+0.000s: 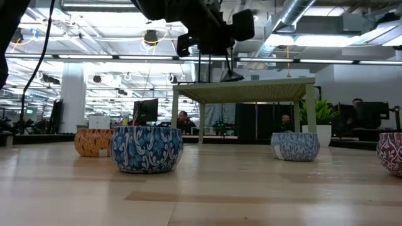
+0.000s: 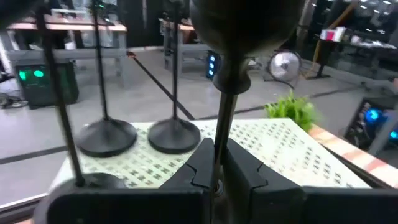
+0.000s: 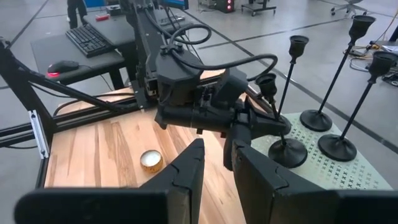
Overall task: Pick & Place candle stick holders
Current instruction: Put the black candle holder on the shelf
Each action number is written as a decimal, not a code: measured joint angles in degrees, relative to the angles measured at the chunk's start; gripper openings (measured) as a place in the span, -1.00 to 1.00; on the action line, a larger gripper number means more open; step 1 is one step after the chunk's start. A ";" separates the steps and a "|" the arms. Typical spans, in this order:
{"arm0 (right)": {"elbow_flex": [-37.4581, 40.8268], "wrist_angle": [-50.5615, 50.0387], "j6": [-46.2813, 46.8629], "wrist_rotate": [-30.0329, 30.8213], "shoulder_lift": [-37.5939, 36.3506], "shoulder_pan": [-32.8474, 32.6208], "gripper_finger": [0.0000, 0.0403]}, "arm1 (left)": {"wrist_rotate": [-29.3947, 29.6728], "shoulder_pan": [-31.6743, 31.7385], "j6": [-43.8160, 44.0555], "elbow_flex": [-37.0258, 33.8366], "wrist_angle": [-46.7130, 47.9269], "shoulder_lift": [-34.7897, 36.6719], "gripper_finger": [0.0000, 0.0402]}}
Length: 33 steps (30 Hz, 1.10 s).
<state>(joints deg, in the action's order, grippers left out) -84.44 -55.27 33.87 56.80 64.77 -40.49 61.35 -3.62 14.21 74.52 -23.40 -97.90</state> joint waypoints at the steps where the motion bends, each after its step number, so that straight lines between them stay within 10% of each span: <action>1: 0.00 0.00 0.00 -0.12 0.00 0.00 -0.63 | -0.32 0.01 0.00 0.00 0.23 -0.03 -0.93; 33: 0.00 0.02 -1.22 -1.45 0.00 0.01 -0.63 | -0.38 0.02 -2.39 -0.07 0.78 -0.13 -0.76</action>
<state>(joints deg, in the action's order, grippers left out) -84.44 -55.24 32.65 55.36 64.77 -40.48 60.97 -3.60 11.81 74.46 -22.62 -98.04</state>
